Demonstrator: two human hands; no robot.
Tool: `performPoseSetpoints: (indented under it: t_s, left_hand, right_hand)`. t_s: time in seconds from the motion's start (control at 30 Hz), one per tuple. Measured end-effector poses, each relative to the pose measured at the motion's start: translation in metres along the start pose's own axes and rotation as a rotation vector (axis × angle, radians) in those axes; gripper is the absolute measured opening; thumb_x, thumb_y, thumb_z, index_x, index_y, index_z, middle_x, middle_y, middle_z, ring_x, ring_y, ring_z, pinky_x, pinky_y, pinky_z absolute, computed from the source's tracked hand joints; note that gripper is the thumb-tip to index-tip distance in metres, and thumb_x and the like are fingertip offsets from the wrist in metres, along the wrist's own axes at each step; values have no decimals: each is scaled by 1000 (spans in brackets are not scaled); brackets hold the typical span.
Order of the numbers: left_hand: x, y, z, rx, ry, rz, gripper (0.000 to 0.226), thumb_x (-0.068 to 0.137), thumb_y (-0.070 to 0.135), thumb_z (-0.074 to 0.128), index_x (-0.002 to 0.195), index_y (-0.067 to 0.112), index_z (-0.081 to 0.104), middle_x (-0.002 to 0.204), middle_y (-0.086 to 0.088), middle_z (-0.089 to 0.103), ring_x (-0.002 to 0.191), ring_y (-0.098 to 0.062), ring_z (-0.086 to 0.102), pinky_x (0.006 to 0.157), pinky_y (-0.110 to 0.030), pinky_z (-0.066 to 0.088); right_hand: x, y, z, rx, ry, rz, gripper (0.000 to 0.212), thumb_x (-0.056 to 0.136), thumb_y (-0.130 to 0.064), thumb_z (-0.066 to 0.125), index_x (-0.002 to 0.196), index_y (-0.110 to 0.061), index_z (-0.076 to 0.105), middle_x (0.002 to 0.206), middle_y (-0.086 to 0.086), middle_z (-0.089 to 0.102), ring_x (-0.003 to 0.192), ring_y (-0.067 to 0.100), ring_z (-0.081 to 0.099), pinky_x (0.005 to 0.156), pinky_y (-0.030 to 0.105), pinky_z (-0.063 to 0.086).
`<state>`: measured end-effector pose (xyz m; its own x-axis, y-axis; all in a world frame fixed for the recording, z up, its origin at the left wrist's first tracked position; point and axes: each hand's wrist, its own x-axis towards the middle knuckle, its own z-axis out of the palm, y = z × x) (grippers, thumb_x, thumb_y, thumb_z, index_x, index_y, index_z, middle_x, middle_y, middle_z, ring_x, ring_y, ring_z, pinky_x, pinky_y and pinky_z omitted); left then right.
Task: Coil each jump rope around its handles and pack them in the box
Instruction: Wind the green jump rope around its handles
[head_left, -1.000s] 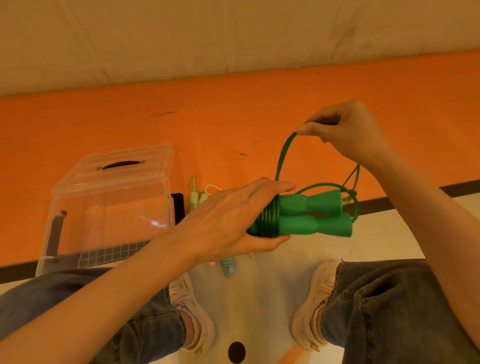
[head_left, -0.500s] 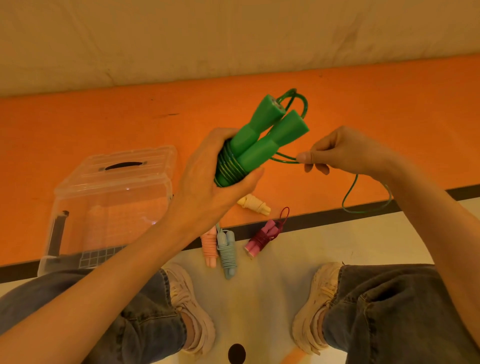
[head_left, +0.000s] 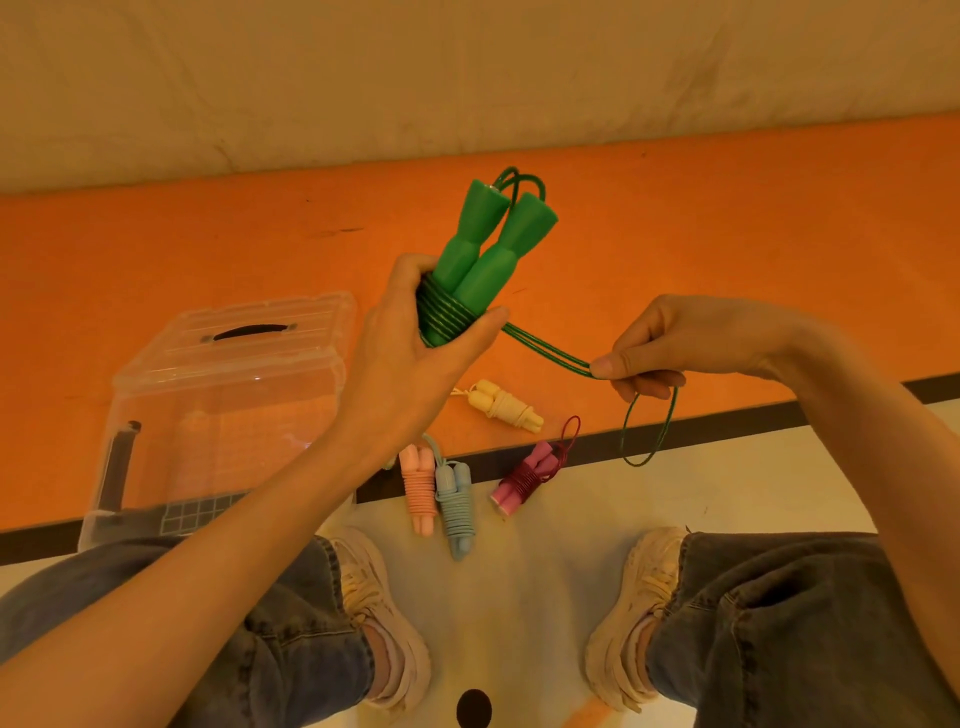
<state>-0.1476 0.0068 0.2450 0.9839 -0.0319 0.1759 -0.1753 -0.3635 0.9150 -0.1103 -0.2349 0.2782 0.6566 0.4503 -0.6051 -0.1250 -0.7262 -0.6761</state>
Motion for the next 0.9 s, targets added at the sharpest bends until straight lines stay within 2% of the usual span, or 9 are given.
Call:
performPoseSetpoints:
  t_s: [0.1, 0.2, 0.27, 0.33, 0.43, 0.5, 0.63, 0.77, 0.9]
  left_hand:
    - [3, 0, 0, -63, 16, -37, 35, 83, 29, 74, 103, 12, 51, 80, -10, 57, 66, -13, 53, 62, -26, 43]
    - [4, -3, -3, -32, 17, -38, 36, 84, 28, 73, 105, 11, 50, 75, 4, 50, 62, -1, 47, 58, -16, 38]
    - [6, -7, -6, -3, 26, -49, 38, 84, 30, 72, 108, 12, 49, 77, 7, 49, 63, 1, 45, 59, -17, 38]
    - [10, -11, -10, 5, 49, -72, 40, 83, 32, 72, 109, 13, 48, 76, 8, 50, 63, 1, 47, 61, -21, 39]
    - [16, -17, -14, 36, 71, -84, 42, 82, 34, 73, 111, 18, 47, 79, 9, 53, 66, 0, 48, 63, -26, 41]
    - [16, -19, -16, 78, 60, -77, 45, 82, 36, 73, 114, 22, 46, 81, 13, 53, 68, 0, 49, 65, -26, 41]
    - [15, -21, -15, 181, 2, -46, 59, 77, 53, 70, 125, 33, 43, 97, 14, 61, 87, -7, 59, 76, -39, 50]
    - [15, -23, -16, 345, -90, 59, 72, 74, 64, 64, 134, 33, 39, 120, 10, 56, 105, -15, 56, 86, -50, 47]
    - [11, -21, -13, 628, -84, 170, 75, 77, 60, 59, 140, 26, 36, 126, -1, 51, 107, -25, 55, 83, -53, 46]
  right_hand:
    - [1, 0, 3, 23, 6, -16, 38, 73, -50, 65, 65, -14, 72, 56, 4, 54, 54, 11, 43, 54, 17, 38]
    - [0, 3, 5, 70, 71, -74, 31, 77, -46, 63, 82, -19, 78, 58, 4, 56, 51, 10, 39, 53, 17, 36]
    - [-4, 5, 5, 120, 150, -142, 30, 78, -40, 65, 101, -24, 75, 63, 3, 58, 51, 9, 37, 51, 18, 33]
    - [-7, 6, 4, 149, 223, -207, 32, 78, -33, 66, 109, -24, 69, 66, 3, 60, 52, 11, 38, 49, 20, 32]
    - [-10, 6, 5, 160, 312, -266, 25, 78, -30, 65, 97, -16, 71, 67, 5, 66, 48, 14, 41, 51, 30, 33]
    - [-13, 6, 6, 141, 308, -278, 25, 78, -30, 63, 94, -13, 73, 68, 8, 68, 47, 15, 41, 52, 34, 33]
    - [-23, 2, 4, 137, 221, -297, 23, 79, -28, 63, 90, -12, 76, 66, 8, 67, 49, 17, 44, 54, 30, 38]
    - [-30, -3, 5, 171, 116, -317, 21, 79, -24, 64, 91, -12, 77, 66, 10, 68, 51, 19, 47, 53, 23, 42]
    - [-31, -10, 9, 177, 23, -318, 20, 79, -20, 64, 91, -11, 77, 66, 7, 70, 50, 14, 50, 61, 36, 46]
